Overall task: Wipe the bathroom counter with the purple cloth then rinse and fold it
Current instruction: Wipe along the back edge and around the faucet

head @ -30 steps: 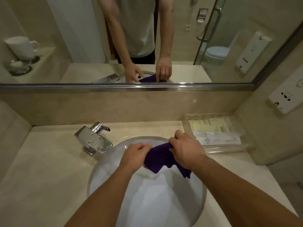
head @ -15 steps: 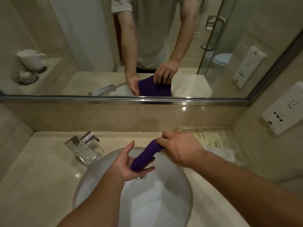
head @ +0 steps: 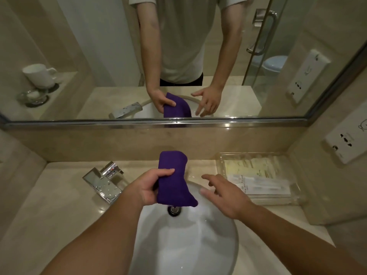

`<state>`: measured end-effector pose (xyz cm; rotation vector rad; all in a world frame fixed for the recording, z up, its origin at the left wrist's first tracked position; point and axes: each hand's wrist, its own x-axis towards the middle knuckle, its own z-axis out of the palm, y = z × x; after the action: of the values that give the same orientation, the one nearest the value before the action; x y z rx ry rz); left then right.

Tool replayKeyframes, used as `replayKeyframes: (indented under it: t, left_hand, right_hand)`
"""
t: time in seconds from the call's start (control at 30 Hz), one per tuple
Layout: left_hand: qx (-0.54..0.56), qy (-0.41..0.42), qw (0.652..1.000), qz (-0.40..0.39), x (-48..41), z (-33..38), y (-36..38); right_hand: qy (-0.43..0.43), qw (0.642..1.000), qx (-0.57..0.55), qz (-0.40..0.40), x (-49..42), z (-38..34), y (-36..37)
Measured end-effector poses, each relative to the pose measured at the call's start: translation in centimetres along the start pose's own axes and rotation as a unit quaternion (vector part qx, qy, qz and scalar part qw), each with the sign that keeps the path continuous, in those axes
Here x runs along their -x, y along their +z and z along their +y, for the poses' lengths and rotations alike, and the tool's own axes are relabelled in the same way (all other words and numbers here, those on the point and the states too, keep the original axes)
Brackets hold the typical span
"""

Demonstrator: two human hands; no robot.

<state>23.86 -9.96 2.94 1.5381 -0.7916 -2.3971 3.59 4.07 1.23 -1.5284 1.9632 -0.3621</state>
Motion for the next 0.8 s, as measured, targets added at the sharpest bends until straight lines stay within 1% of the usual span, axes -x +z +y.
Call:
replayKeyframes:
  t: [0.03,0.07,0.1,0.17,0.2,0.27,0.3,0.33,0.37,0.4,0.43,0.47,0.53,0.57,0.6,0.63,0.67,0.7,0.73,0.8]
  left_hand:
    - [-0.001,0.004,1.000,-0.005,0.1,0.3,0.0]
    - [0.002,0.006,1.000,-0.015,0.3,0.6,-0.1]
    - [0.006,0.008,1.000,-0.027,0.5,0.9,-0.1]
    - [0.020,0.011,0.998,-0.057,0.9,1.0,0.0]
    - [0.026,0.012,0.997,-0.073,1.0,1.0,0.0]
    - [0.031,0.015,0.995,-0.096,1.1,0.6,-0.1]
    - [0.033,0.016,0.994,-0.104,1.0,0.4,-0.2]
    - [0.036,0.013,0.993,-0.112,0.9,0.3,-0.4]
    - [0.040,0.009,0.992,-0.118,0.8,0.2,-0.6]
    - [0.043,0.007,0.992,-0.118,0.7,0.4,-0.9]
    - [0.041,0.008,0.993,-0.112,0.4,0.5,-1.1]
    - [0.033,0.011,0.995,-0.095,0.1,0.6,-1.4]
    - [-0.011,0.021,0.999,-0.036,-0.8,0.8,-1.7]
    - [-0.048,0.029,0.998,0.000,-1.6,0.7,-1.9]
    - [-0.091,0.036,0.995,0.033,-2.3,0.5,-1.9]
    - [-0.127,0.042,0.989,0.062,-3.2,0.2,-1.9]
    - [-0.146,0.047,0.985,0.084,-4.1,-0.2,-1.8]
    - [-0.147,0.053,0.983,0.097,-4.9,-0.6,-1.5]
    - [-0.136,0.062,0.984,0.100,-5.6,-0.8,-1.1]
    - [-0.103,0.085,0.986,0.097,-6.8,-0.8,-0.1]
  right_hand:
    - [0.053,0.994,-0.095,0.018,-0.8,-0.2,0.2]
    - [0.112,0.973,-0.200,0.029,-1.7,-0.4,0.5]
    - [0.171,0.934,-0.313,0.028,-2.5,-0.7,0.9]
    - [0.250,0.820,-0.515,-0.004,-3.8,-1.0,1.6]
    - [0.267,0.764,-0.586,-0.037,-4.1,-1.2,2.0]
    - [0.254,0.663,-0.696,-0.107,-4.4,-1.7,3.1]
    - [0.237,0.626,-0.732,-0.130,-4.5,-2.0,3.6]
    - [0.217,0.596,-0.760,-0.141,-4.6,-2.2,3.9]
    - [0.202,0.579,-0.778,-0.138,-4.6,-2.4,4.1]
    - [0.197,0.574,-0.785,-0.124,-4.7,-2.3,4.2]
    - [0.200,0.582,-0.782,-0.105,-4.8,-2.2,4.0]
    - [0.213,0.597,-0.769,-0.081,-5.1,-1.8,3.8]
    - [0.256,0.629,-0.733,-0.042,-5.4,-0.7,3.1]
    - [0.271,0.654,-0.706,-0.026,-5.7,-0.1,2.8]
    - [0.276,0.694,-0.665,-0.009,-6.2,0.4,2.6]
    - [0.272,0.742,-0.612,0.013,-6.7,0.6,2.5]
    - [0.270,0.783,-0.559,0.043,-7.2,0.7,2.6]
    - [0.267,0.816,-0.507,0.078,-7.8,0.8,2.7]
    - [0.260,0.841,-0.460,0.111,-8.3,1.0,2.7]
    - [0.236,0.880,-0.375,0.169,-9.2,1.2,2.4]
